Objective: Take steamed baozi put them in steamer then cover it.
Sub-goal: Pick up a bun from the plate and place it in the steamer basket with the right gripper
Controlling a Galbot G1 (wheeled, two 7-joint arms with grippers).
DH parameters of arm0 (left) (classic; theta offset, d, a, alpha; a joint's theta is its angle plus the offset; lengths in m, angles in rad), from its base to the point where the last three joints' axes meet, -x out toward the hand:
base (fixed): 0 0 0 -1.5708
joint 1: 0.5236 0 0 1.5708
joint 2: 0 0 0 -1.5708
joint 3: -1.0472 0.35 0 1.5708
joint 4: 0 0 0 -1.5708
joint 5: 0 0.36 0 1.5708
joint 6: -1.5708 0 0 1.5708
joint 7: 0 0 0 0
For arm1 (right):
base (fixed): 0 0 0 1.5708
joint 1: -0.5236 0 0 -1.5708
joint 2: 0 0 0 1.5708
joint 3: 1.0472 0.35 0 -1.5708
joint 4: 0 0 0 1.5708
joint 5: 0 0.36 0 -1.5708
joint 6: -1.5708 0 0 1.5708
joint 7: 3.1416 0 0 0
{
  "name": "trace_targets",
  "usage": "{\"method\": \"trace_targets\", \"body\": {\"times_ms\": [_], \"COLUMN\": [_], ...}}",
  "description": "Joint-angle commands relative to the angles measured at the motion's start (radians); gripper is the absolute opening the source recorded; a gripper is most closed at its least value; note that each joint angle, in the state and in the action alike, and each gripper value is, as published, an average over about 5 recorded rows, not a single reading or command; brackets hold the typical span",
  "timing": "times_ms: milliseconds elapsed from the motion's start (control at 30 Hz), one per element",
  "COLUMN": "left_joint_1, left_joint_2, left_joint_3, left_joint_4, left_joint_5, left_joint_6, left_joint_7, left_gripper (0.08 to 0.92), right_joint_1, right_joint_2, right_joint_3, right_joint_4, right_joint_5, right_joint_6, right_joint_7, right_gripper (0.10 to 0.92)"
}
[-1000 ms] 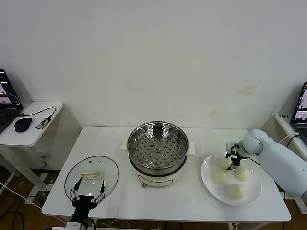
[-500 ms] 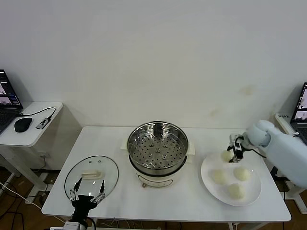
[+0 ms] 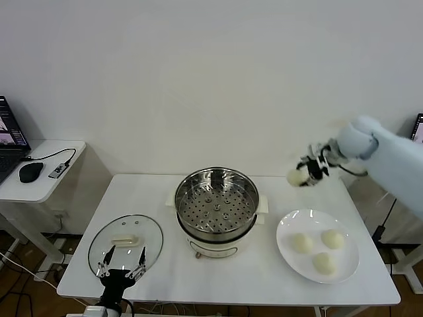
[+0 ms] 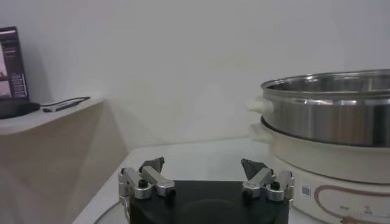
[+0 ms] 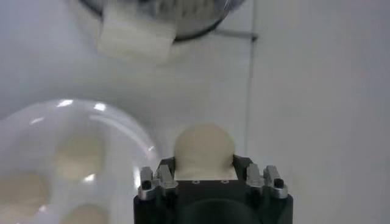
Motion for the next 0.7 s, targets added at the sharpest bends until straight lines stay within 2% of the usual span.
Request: {"method": "trace_targets", "body": {"times_ms": [33, 267, 533, 700], "left_joint_1": [0.000, -0.004, -0.010, -0.008], "left_joint_2": [0.000, -0.011, -0.018, -0.015], "left_joint_3": [-0.007, -0.026, -0.041, -0.044], "left_joint_4": [-0.001, 0.001, -0.003, -0.011], "left_joint_5": [-0.028, -0.028, -0.030, -0.033], "left_joint_6": [-0.005, -0.021, -0.029, -0.029], "left_joint_7": [0.003, 0.001, 0.000, 0.003], "left_gripper": [0.823, 0.823, 0.823, 0.823], "right_joint_1": [0.196, 0.169, 0.100, 0.059], "right_joint_2": [0.143, 0.328, 0.455, 0.493], "right_joint_3": [-0.146, -0.230, -0.275, -0.302], "right_joint_4": [-0.021, -0.089, -0.204, -0.255], "right_joint_5": [0.106, 0.142, 0.039, -0.081], "right_joint_6": [0.059, 0.203, 0.384, 0.485], "right_joint_7": [0.003, 0.047, 0.062, 0.069], "right_gripper": [0.594, 0.601, 0.602, 0.602]}}
